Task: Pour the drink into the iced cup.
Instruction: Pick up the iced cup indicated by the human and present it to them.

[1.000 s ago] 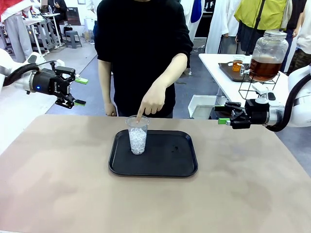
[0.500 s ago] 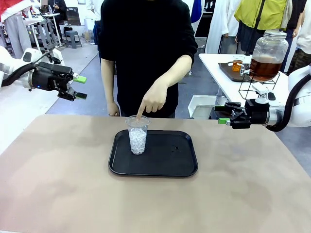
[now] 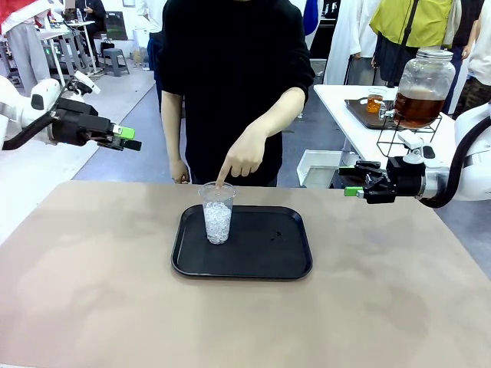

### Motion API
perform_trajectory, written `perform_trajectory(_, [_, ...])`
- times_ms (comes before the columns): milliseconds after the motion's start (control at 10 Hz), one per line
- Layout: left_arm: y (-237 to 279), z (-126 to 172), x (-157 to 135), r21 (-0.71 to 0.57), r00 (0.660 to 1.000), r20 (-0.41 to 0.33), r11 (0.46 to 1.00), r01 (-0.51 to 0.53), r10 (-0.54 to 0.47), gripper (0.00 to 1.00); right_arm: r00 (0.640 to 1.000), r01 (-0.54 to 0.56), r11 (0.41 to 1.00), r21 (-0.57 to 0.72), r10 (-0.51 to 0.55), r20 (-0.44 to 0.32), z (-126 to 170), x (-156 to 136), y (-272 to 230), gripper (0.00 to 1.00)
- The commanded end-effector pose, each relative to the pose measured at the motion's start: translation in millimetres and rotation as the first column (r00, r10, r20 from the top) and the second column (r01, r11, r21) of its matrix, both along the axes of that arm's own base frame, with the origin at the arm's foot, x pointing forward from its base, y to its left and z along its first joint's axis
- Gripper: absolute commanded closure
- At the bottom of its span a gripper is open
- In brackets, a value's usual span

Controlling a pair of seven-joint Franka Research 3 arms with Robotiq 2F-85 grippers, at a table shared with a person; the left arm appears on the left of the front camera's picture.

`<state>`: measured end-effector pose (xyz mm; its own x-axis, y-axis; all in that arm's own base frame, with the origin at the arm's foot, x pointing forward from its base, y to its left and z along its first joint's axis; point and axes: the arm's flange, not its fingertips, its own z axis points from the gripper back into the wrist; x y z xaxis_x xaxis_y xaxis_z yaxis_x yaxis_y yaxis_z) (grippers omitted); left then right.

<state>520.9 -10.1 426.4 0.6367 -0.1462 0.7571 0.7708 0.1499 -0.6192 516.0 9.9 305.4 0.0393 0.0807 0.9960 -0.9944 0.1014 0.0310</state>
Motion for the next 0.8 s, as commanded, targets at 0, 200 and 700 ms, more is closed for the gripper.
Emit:
perform_trajectory(0, [0.5, 1.9, 0.3, 0.008, 1.000, -0.021, 1.000, -0.003, 0.003, 0.00, 1.000, -0.010, 1.000, -0.006, 0.010, -0.006, 4.0, 3.7, 1.7, 0.00])
perform_trajectory(200, [0.5, 1.9, 0.3, 0.008, 1.000, -0.021, 1.000, -0.003, 0.003, 0.00, 1.000, -0.010, 1.000, -0.006, 0.010, -0.006, 4.0, 3.7, 1.7, 0.00])
perform_trajectory(700, [-5.6, -17.9, 7.1, -0.073, 0.862, 0.506, 0.995, 0.073, -0.027, 0.00, 1.000, -0.010, 1.000, -0.006, 0.010, -0.006, 4.0, 3.7, 1.7, 0.00])
